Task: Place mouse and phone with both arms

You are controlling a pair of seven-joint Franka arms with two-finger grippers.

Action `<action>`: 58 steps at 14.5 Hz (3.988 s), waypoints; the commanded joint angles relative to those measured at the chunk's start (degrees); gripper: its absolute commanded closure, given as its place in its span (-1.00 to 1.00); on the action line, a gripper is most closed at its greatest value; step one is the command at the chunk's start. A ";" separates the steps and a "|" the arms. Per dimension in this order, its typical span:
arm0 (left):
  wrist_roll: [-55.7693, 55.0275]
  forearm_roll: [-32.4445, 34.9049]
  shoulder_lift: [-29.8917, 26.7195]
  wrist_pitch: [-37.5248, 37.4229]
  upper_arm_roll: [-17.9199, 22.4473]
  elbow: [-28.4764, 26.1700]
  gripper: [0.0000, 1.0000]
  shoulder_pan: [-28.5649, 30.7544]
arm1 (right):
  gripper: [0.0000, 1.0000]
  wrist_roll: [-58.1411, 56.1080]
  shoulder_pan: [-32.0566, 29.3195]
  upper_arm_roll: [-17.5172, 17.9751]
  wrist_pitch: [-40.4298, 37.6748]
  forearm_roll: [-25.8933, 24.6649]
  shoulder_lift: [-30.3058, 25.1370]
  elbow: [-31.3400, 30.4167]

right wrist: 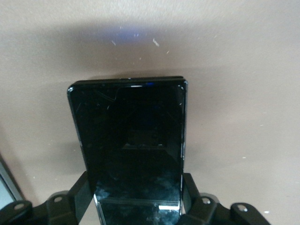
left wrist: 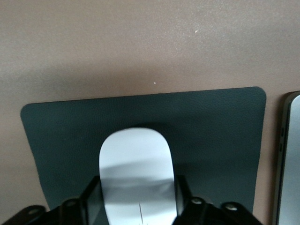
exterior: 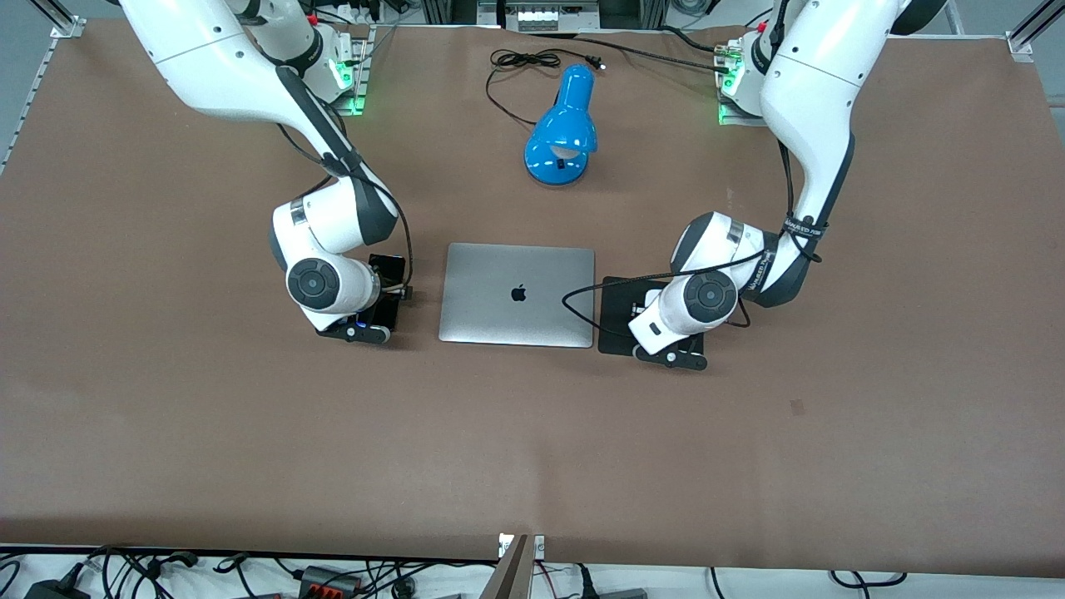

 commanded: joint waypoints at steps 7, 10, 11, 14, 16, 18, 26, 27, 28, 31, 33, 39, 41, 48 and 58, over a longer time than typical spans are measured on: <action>0.35 -0.16 -9.49 -25.24 1.20 10.90 -1.00 6.85 | 0.36 0.92 1.40 -0.08 2.58 3.92 -0.04 -0.08; 0.78 0.10 -13.09 -44.15 1.12 19.61 -1.00 12.22 | 0.36 0.91 1.40 0.01 3.03 3.93 0.40 0.01; 1.57 0.19 -14.49 -49.86 1.20 22.25 -1.00 14.24 | 0.36 0.91 1.66 0.01 3.03 3.92 0.75 0.10; 8.15 0.01 -17.92 -57.38 1.12 26.92 -1.00 23.19 | 0.36 0.30 2.36 0.01 4.17 4.01 1.54 0.10; 8.96 2.19 -18.64 -57.65 1.12 27.46 -1.00 25.33 | 0.33 0.12 2.36 0.01 4.26 4.01 2.16 0.10; 9.92 8.17 -18.73 -58.09 0.24 27.46 -1.00 25.25 | -0.99 1.44 2.45 0.01 4.60 4.19 2.07 0.10; 10.02 2.75 -38.93 -39.04 -1.78 -2.41 -1.00 29.46 | -1.00 -0.40 0.00 -0.52 -20.21 3.05 -6.54 17.62; 10.02 1.26 -37.72 -39.10 -1.44 0.27 -1.00 29.72 | -1.00 -1.54 -0.53 -0.52 -24.96 3.05 -6.46 21.94; 10.02 0.98 -35.71 -39.10 -1.17 3.00 -1.00 29.99 | -1.00 -2.94 -1.84 -0.52 -28.75 3.05 -6.46 25.81; 9.32 1.24 -31.83 -42.25 -0.99 9.60 -1.00 30.08 | -1.00 -4.09 -5.44 -0.78 -32.65 3.13 -6.80 31.81; 6.78 1.68 -31.82 -43.14 -0.99 12.68 -1.00 30.08 | -1.00 -8.90 -8.25 -0.78 -33.01 3.05 -8.64 33.05; 5.10 1.07 -34.63 -49.12 -1.78 12.96 -1.00 29.73 | -1.00 -23.14 -12.22 -6.74 -32.39 2.96 -14.88 32.53; 5.18 1.07 -35.60 -49.56 -0.56 12.52 -1.00 26.85 | -1.00 -29.47 -12.05 -11.40 -32.92 2.87 -16.64 32.53; 5.36 0.89 -35.25 -48.60 3.84 12.78 -1.00 23.84 | -1.00 -33.01 -11.61 -13.97 -31.61 -1.52 -20.95 30.52; 5.44 0.89 -35.25 -46.75 3.05 12.78 -1.00 23.57 | -1.00 -32.48 -11.52 -13.62 -21.05 -1.26 -36.60 4.75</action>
